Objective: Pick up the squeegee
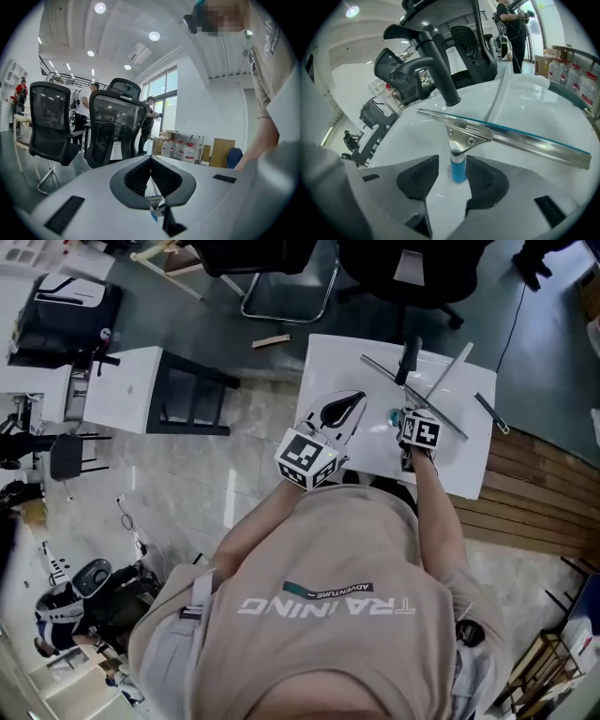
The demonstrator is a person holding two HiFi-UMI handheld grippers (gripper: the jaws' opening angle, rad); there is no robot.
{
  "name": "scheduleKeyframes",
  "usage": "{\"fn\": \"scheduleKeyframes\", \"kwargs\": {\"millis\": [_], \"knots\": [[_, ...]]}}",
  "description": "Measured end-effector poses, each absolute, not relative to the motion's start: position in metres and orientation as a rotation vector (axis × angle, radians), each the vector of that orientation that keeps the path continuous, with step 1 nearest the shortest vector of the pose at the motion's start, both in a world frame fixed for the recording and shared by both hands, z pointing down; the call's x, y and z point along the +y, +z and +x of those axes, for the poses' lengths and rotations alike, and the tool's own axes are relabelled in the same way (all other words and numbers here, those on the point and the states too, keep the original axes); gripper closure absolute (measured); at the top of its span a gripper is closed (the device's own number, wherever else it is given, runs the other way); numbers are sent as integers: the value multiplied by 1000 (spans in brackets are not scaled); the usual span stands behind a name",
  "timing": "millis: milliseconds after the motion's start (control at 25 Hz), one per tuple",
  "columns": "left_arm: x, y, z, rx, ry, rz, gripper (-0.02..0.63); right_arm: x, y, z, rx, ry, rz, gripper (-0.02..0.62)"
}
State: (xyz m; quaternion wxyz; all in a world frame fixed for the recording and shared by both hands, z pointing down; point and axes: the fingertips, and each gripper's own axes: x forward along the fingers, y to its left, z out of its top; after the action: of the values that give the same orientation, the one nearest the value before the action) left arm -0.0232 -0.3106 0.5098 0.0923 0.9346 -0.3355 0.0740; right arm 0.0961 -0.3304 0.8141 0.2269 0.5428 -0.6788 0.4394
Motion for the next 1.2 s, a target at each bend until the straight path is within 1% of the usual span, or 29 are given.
{"fn": "scheduleKeyframes", "kwargs": {"millis": [200,360,480,760,800,840,1200], "knots": [[-321,513,-17,-1008,266,2784,594,-344,839,93,-1830,1178,1530,421],[-320,506,-18,-1008,277,2798,594,-355,844,93,-1806,1123,1619,422],[-317,506,-23,-1015,300,2801,594,-363,844,91,-1829,1059,1652,422],[-315,511,-47,-1048,369,2795,594,-374,846,86,-1870,1025,1727,422],[-316,511,-50,-1051,374,2795,594,-374,846,87,-1866,1017,1738,427],[-316,511,-52,-1052,378,2795,594,-373,846,87,-1866,1011,1743,480],[-314,514,-52,-1008,364,2803,594,-360,833,78,-1905,945,1656,491]]}}
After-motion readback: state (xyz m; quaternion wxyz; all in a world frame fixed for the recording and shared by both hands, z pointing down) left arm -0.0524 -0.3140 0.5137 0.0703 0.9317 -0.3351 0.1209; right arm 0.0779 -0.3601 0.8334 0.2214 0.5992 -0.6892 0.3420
